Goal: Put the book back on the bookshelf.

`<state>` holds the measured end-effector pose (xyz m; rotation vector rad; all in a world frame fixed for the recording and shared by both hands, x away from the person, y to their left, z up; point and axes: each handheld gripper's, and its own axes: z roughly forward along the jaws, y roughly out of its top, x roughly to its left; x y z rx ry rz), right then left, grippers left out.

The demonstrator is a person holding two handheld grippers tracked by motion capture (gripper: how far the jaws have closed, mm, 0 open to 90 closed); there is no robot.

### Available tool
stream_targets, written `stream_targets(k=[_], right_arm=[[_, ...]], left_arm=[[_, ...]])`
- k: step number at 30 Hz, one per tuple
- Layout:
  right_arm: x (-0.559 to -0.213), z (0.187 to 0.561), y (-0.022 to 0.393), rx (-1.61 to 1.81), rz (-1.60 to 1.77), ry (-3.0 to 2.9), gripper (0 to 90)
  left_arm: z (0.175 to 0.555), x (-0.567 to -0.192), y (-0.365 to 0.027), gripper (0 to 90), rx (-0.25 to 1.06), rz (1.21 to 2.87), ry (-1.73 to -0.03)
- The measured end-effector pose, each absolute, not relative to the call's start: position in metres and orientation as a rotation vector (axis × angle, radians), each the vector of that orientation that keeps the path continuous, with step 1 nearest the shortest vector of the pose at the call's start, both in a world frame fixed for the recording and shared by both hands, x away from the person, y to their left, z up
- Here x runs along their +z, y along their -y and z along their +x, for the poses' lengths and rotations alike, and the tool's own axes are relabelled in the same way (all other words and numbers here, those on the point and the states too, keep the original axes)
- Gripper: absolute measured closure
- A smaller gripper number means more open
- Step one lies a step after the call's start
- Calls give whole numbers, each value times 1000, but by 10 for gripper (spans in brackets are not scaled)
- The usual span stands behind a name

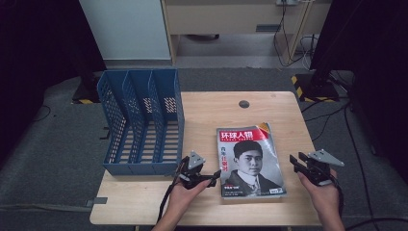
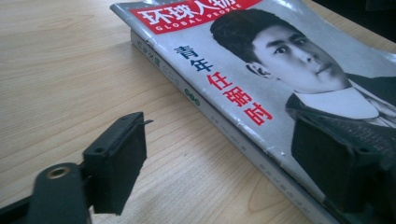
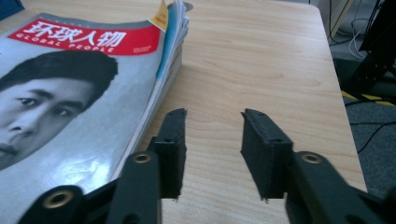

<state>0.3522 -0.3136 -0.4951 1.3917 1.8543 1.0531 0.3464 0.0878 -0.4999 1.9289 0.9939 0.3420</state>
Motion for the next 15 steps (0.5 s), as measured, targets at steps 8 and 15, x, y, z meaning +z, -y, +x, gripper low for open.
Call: stream_targets(k=[8, 15], right_arm=[[-488, 349, 307, 1097, 1347, -1837, 730], [-486, 349, 301, 1136, 1342, -1843, 721]], left_arm=[[344, -499, -87, 273, 349, 1918, -1002], [343, -499, -91, 319, 350, 1894, -1018]])
